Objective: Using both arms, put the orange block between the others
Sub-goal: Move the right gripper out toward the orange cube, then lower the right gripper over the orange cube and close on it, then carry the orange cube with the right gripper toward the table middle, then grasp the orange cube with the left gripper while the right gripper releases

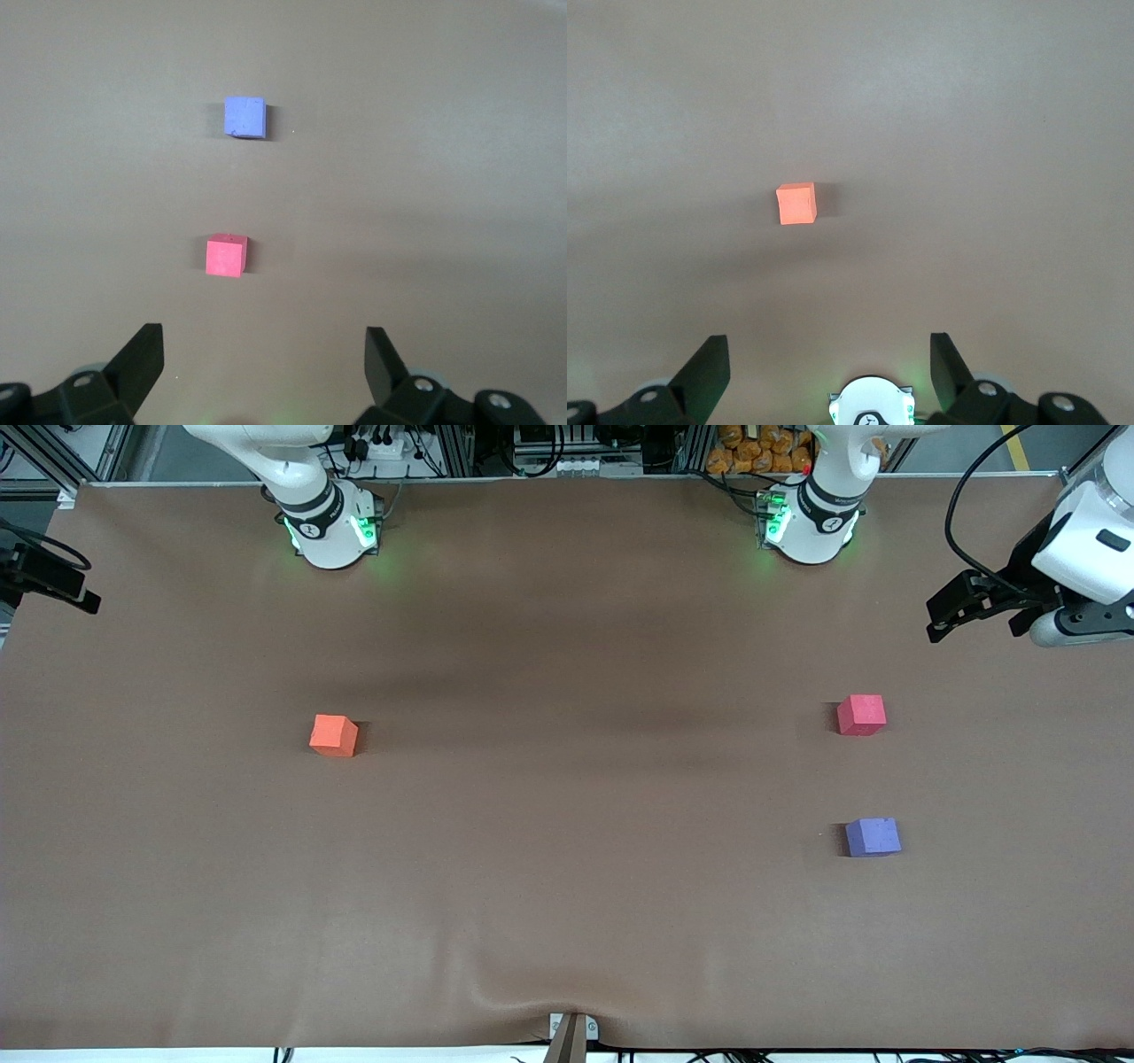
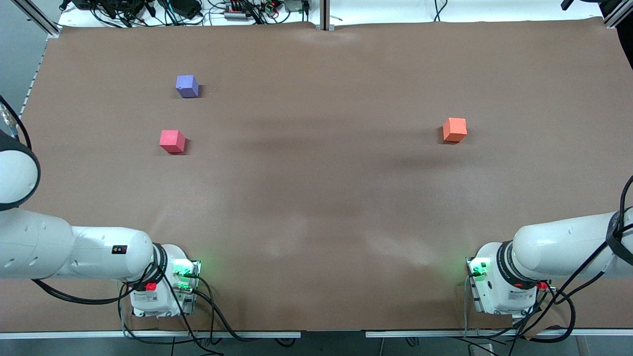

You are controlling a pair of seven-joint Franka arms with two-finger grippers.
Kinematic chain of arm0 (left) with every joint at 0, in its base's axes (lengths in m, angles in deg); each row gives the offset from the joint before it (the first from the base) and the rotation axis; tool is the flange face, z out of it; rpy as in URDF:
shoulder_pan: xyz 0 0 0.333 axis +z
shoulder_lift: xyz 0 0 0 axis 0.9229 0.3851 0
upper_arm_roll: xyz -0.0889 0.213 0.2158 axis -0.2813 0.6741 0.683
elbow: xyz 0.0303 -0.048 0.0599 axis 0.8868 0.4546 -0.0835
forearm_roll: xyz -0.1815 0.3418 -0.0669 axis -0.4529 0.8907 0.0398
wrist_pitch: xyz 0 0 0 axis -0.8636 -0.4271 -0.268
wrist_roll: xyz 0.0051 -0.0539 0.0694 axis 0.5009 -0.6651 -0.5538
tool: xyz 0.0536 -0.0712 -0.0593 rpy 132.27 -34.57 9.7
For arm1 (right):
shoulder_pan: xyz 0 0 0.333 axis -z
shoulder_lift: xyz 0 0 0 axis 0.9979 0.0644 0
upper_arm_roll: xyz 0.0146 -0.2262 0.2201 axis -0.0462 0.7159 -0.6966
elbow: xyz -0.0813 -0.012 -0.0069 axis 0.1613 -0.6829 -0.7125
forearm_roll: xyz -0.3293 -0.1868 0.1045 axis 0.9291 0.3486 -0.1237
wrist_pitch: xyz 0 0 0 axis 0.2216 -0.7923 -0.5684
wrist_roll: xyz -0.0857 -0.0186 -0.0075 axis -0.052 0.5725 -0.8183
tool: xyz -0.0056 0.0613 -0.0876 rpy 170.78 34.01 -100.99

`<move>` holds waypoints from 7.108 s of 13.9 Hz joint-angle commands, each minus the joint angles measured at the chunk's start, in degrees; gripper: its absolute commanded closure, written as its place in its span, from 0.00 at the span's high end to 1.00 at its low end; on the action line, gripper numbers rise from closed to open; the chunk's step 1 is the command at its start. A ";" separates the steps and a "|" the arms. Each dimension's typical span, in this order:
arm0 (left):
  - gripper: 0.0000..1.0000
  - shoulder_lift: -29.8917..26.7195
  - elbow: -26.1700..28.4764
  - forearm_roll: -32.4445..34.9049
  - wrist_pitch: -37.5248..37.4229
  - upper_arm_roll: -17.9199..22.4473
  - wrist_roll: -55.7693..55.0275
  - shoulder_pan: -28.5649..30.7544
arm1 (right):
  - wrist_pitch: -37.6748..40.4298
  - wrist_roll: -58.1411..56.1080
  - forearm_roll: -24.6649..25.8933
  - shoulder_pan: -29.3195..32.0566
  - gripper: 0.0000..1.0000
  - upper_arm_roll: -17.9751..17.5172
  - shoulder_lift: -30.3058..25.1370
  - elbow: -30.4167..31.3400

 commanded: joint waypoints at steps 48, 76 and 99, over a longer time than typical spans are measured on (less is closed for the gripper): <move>1.00 -1.06 -0.64 0.07 0.25 -0.99 0.62 0.27 | -32.79 1.22 -5.09 -8.82 0.90 -0.99 34.27 23.54; 1.00 -1.33 -0.55 -0.02 -1.42 -0.91 0.62 0.71 | -40.88 33.37 -18.02 -41.06 0.13 -1.08 49.39 -7.75; 1.00 27.30 -8.28 3.32 15.54 -9.52 -37.60 -20.46 | -33.86 26.10 -1.67 -30.90 1.00 3.05 29.31 2.32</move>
